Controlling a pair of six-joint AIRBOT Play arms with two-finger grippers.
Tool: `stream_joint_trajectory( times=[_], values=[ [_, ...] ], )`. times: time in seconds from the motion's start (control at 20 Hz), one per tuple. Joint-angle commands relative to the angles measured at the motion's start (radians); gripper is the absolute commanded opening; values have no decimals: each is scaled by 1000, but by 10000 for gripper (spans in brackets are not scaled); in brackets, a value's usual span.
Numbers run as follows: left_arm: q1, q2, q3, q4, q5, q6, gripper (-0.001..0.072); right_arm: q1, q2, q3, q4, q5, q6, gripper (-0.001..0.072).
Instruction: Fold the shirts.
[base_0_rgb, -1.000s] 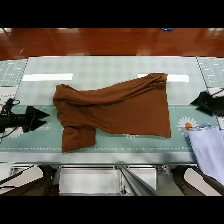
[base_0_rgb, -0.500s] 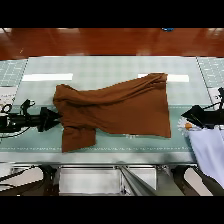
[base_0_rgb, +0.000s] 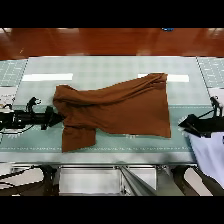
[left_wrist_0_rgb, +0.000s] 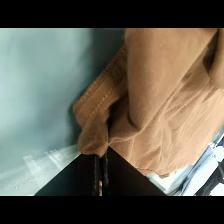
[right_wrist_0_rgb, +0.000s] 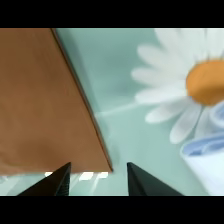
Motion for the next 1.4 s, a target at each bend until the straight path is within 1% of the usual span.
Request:
stream_joint_trajectory(
  times=[0.0,0.2,0.3,0.45,0.5,0.65,0.7,0.75,0.8,0.9,1.05,1.2,1.35],
  values=[
    [-2,-1,8,-7,-14,4,15,0,0,-82,-10,35,11,407],
    [-2,-1,8,-7,-19,3,15,0,-50,-87,-5,23,11,407],
    [-2,-1,7,-6,-18,5,15,0,-95,-87,28,8,-4,407],
    [-2,-1,8,-7,-17,11,15,4,-166,-87,135,-55,-50,407],
    [-2,-1,8,-7,-17,11,15,20,-193,-87,153,-82,-50,407],
    [-2,-1,8,-7,-9,12,15,154,-292,-74,293,-184,-79,402],
    [-2,-1,8,-7,-9,12,15,208,-317,-46,343,-205,-98,340],
    [-2,1,8,-7,-11,12,15,250,-327,-9,371,-208,-109,179],
    [-2,7,13,-13,-21,12,15,287,-327,38,382,-193,-129,31],
    [0,35,51,-53,-78,42,15,331,-319,172,360,-100,-131,30],
    [2,135,178,-164,-140,45,15,346,-238,402,295,-41,-59,29],
    [2,263,405,-315,-149,-8,15,346,-180,762,149,19,29,29],
    [2,351,706,-340,-148,-89,14,346,-176,1161,37,77,85,29]
  ],
)
